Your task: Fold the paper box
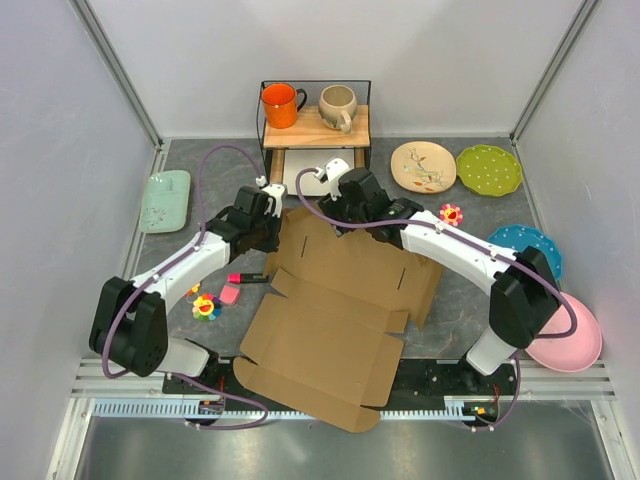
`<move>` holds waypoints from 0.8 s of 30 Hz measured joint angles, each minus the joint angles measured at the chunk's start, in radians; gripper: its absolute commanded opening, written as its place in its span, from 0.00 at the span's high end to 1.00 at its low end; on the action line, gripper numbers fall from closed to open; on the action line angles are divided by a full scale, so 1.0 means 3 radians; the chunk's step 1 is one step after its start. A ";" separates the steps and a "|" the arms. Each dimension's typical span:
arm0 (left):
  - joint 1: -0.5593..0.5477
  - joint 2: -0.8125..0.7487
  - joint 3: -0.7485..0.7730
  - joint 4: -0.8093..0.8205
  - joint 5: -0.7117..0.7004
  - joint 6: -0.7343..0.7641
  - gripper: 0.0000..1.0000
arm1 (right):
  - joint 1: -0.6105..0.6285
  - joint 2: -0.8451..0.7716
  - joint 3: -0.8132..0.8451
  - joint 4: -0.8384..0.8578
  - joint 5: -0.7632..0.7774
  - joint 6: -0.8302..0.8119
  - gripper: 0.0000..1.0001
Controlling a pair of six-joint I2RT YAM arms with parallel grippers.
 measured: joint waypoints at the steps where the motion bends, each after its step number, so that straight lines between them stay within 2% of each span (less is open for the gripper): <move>1: -0.0001 -0.0014 -0.0004 -0.0001 0.0000 -0.0001 0.97 | 0.0000 0.0009 0.0000 -0.0011 0.0006 -0.0006 0.46; 4: -0.0005 -0.0058 -0.0015 -0.0013 0.0004 -0.0009 0.97 | 0.0000 0.0041 0.0001 -0.0014 0.0052 -0.0024 0.57; 8: -0.0005 -0.0106 -0.0042 -0.0011 0.0009 -0.0099 0.95 | 0.0022 0.0116 0.0001 -0.0014 0.0134 -0.0088 0.66; 12: -0.0005 -0.0154 -0.0084 0.0029 0.0064 -0.0247 0.89 | 0.0093 0.0123 0.0006 -0.0019 0.0253 -0.0258 0.74; 20: -0.0009 -0.0317 -0.0141 0.0146 0.0189 -0.0558 0.83 | 0.0153 0.0088 0.0003 -0.0018 0.0467 -0.0567 0.79; 24: -0.0024 -0.0546 -0.0184 0.0161 0.0103 -0.0659 0.72 | 0.0172 0.0009 -0.0006 0.0078 0.0520 -0.0669 0.82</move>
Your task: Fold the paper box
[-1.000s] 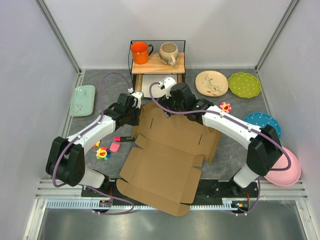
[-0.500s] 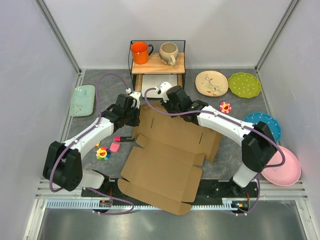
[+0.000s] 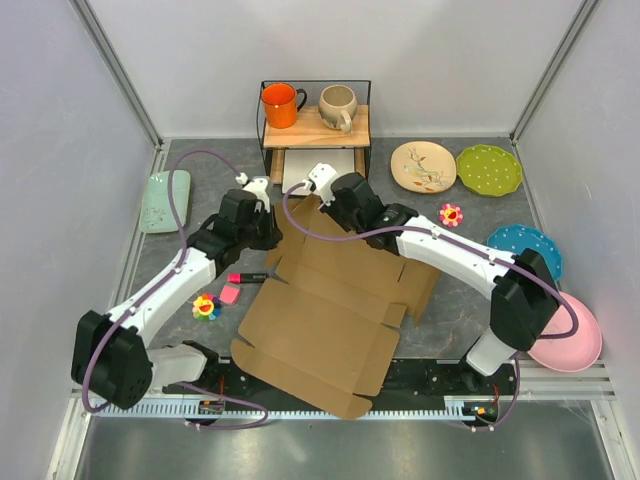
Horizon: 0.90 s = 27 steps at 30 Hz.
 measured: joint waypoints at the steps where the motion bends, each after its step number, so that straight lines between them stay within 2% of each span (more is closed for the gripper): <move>1: 0.0003 -0.0066 -0.0001 0.0000 -0.0052 -0.0020 0.70 | 0.0005 -0.0015 -0.0008 0.0032 0.0028 -0.0041 0.82; 4: 0.0005 -0.0249 -0.0013 -0.0038 -0.0211 -0.0065 0.63 | -0.0005 -0.0074 -0.0137 0.0248 0.0178 -0.0164 0.83; 7: 0.0006 -0.0389 -0.0052 -0.0081 -0.0345 -0.0074 0.63 | -0.0033 -0.0128 -0.0315 0.0426 0.0296 -0.0289 0.84; 15: 0.0008 -0.0417 -0.0206 -0.0170 -0.0515 -0.0078 0.62 | -0.0046 -0.0122 -0.0324 0.0587 0.0343 -0.0636 0.85; 18: 0.0010 -0.0401 -0.0211 -0.0172 -0.0612 -0.0079 0.59 | -0.0018 -0.0128 -0.0324 0.0586 0.0319 -0.0725 0.81; 19: 0.0018 -0.0389 -0.0211 -0.0168 -0.0640 -0.0078 0.58 | -0.0001 -0.0136 -0.0327 0.0587 0.0314 -0.0746 0.76; 20: 0.0029 -0.0371 -0.0211 -0.0160 -0.0673 -0.0079 0.57 | 0.0011 -0.0148 -0.0328 0.0586 0.0313 -0.0760 0.58; 23: 0.0056 -0.0284 -0.0211 -0.0130 -0.0735 -0.0093 0.57 | 0.0038 -0.0202 -0.0365 0.0618 0.0348 -0.0749 0.30; 27: 0.0070 -0.0174 -0.0211 -0.0130 -0.0772 -0.0146 0.56 | 0.0039 -0.0235 -0.0385 0.0636 0.0437 -0.0703 0.18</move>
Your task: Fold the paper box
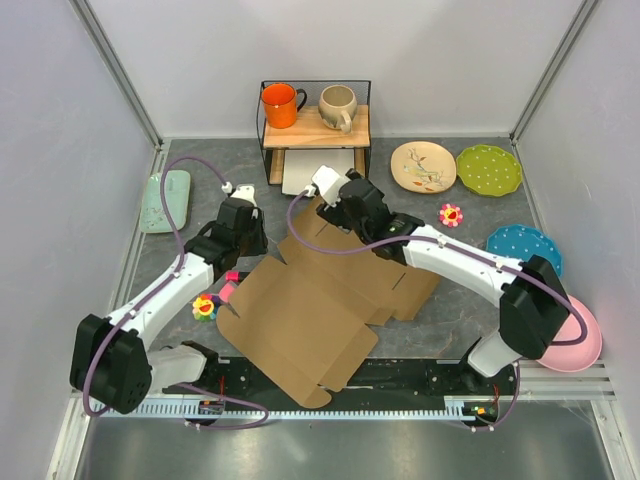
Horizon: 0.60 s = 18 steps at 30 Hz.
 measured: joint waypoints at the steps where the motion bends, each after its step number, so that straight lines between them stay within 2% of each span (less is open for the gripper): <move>1: 0.0000 0.0011 0.0000 0.0001 -0.0001 -0.0011 0.55 | -0.0009 0.0001 0.0000 0.0000 0.0027 0.0052 0.17; 2: 0.0000 0.0015 0.0000 0.0001 -0.0001 -0.0023 0.55 | -0.0029 0.0006 0.0000 -0.0001 0.0048 0.0117 0.17; 3: 0.0000 0.0015 0.0000 0.0001 -0.0001 -0.0031 0.48 | -0.0065 0.0010 0.0000 0.0000 0.0050 0.0192 0.17; 6: 0.0001 0.0023 0.0001 0.0010 -0.0004 -0.0046 0.37 | -0.0266 0.0043 0.0000 0.0004 -0.0061 0.0515 0.16; 13: 0.0034 0.0245 0.0216 0.0001 0.0086 -0.0067 0.37 | -0.1165 0.0245 -0.0066 0.0139 -0.0932 0.1287 0.11; 18: 0.0047 0.0247 0.0263 0.0005 0.0177 -0.0097 0.37 | -0.1340 0.0579 -0.0041 0.0169 -0.1401 0.1470 0.09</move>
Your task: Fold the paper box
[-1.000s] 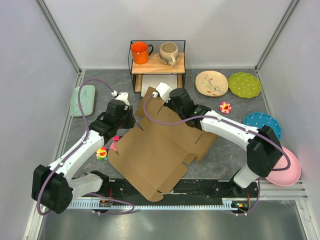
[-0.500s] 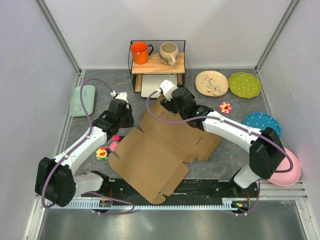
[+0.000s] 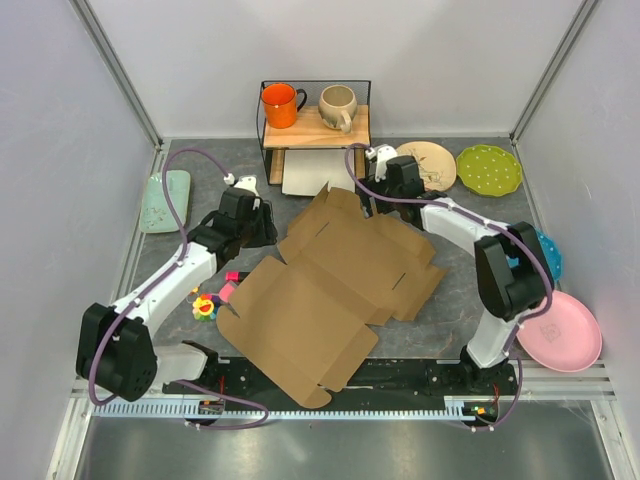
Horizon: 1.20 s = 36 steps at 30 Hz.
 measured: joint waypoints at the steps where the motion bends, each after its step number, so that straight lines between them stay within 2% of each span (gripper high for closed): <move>1: 0.0000 -0.0006 0.0000 -0.0010 0.0020 -0.0010 0.37 | 0.0010 0.0074 0.0019 0.0000 -0.0051 0.0011 0.09; 8: 0.0005 -0.0275 -0.0046 -0.0031 0.0107 -0.0051 0.38 | 0.0056 0.0565 0.0103 -0.0015 -0.0240 0.0065 0.13; 12: 0.0005 -0.0371 -0.0046 -0.0027 0.0168 -0.0057 0.38 | 0.0047 0.0698 0.0178 -0.0037 -0.0242 0.0065 0.19; 15: 0.0005 -0.0374 -0.0052 -0.0024 0.0198 -0.0060 0.39 | 0.0034 0.0760 0.0254 -0.0042 -0.0259 0.0064 0.31; 16: 0.0005 -0.0374 -0.0061 -0.0024 0.0205 -0.0060 0.39 | 0.0034 0.0774 0.0277 -0.0046 -0.0275 0.0065 0.41; 19: 0.0005 -0.0357 -0.0092 -0.0023 0.0243 -0.0061 0.39 | 0.0031 0.0795 0.0318 -0.0046 -0.0296 0.0022 0.57; 27: 0.0005 -0.0294 -0.0158 -0.0022 0.0304 -0.0071 0.41 | 0.0023 0.0790 0.0320 -0.0027 -0.0416 -0.0027 0.76; 28: 0.0006 -0.0294 -0.0158 -0.0020 0.0314 -0.0072 0.41 | 0.0023 0.0787 0.0320 -0.0025 -0.0437 -0.0027 0.84; 31: 0.0006 -0.0294 -0.0164 -0.0015 0.0340 -0.0074 0.42 | 0.0038 0.0765 0.0317 -0.0027 -0.0500 -0.0038 1.00; 36: 0.0005 -0.0294 -0.0187 -0.0009 0.0341 -0.0078 0.43 | 0.0131 0.0599 0.0234 -0.0128 -0.0352 -0.0118 1.00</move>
